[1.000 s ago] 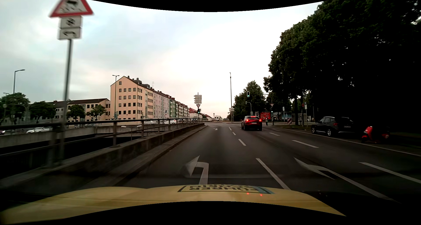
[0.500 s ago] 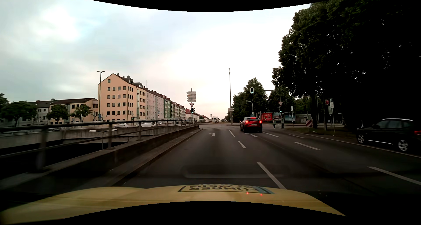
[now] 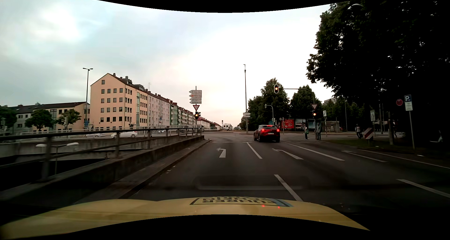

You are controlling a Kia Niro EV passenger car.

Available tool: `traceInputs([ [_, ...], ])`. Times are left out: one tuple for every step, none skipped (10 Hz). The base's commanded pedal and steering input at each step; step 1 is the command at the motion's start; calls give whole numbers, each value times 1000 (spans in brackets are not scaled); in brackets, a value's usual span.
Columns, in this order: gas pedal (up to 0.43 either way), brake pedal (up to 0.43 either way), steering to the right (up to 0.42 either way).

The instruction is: Follow the waypoints while adhering to traffic rules and regulations

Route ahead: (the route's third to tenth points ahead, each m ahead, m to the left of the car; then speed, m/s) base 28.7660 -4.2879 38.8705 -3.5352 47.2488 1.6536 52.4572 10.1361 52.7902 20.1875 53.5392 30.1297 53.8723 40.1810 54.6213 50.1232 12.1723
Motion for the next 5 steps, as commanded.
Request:
traceInputs([
  [0, 0, 8],
  [0, 0, 8],
  [0, 0, 8],
  [0, 0, 7],
  [0, 0, 7],
])
